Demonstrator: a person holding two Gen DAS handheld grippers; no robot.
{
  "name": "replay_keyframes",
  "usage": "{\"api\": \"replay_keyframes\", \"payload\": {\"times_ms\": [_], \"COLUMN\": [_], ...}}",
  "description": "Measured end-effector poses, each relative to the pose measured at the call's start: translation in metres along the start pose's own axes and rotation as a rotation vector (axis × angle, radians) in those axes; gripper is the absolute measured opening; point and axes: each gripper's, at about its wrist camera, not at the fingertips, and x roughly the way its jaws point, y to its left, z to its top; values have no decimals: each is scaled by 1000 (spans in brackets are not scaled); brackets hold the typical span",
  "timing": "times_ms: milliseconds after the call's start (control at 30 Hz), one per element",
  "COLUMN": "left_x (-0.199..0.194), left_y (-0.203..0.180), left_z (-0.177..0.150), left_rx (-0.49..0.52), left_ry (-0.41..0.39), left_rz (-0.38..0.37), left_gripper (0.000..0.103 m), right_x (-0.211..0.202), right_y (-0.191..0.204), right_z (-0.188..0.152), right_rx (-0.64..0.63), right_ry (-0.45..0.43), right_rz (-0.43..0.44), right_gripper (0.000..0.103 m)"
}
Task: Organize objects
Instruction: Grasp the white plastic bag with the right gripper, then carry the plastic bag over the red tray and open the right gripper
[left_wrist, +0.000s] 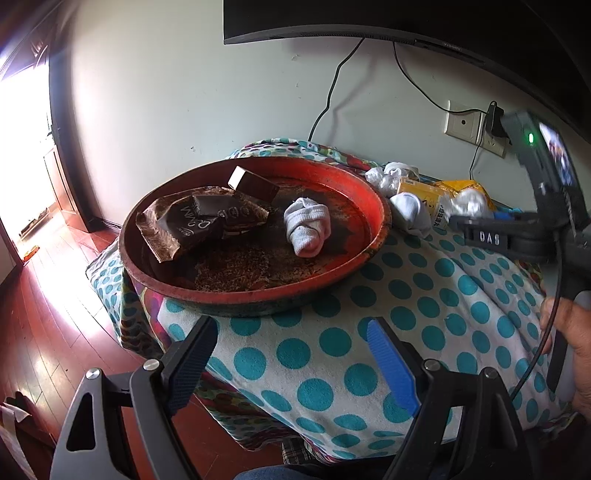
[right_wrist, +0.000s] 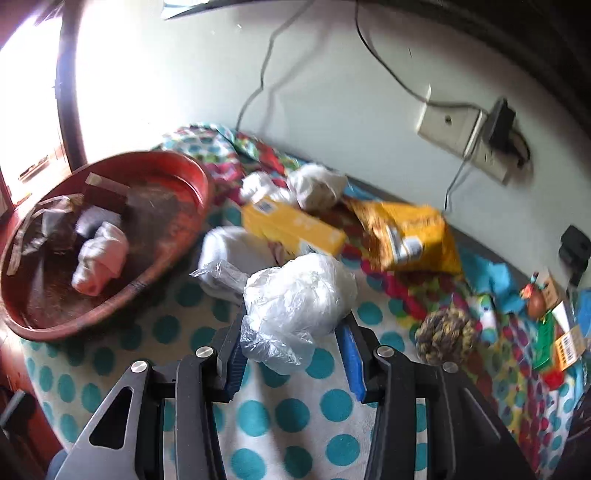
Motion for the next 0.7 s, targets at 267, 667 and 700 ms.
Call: {"api": "replay_keyframes", "payload": {"times_ms": [267,667,700], "left_x": [-12,-23,-23], "left_y": [7,28,29], "left_z": [0,-7,-7], "left_rx": [-24,-73,-75], "left_ry": [-18,-16,-15], "left_rz": [12,31,32], "left_gripper": [86,86,86], "right_x": [-22,-29,-29], "right_y": [32,75,78], "right_z": [14,26,27], "right_rx": [-23,-54,-59], "right_ry": [-44,-55,-56], "right_rz": [38,58,60], "right_gripper": [42,42,42]}}
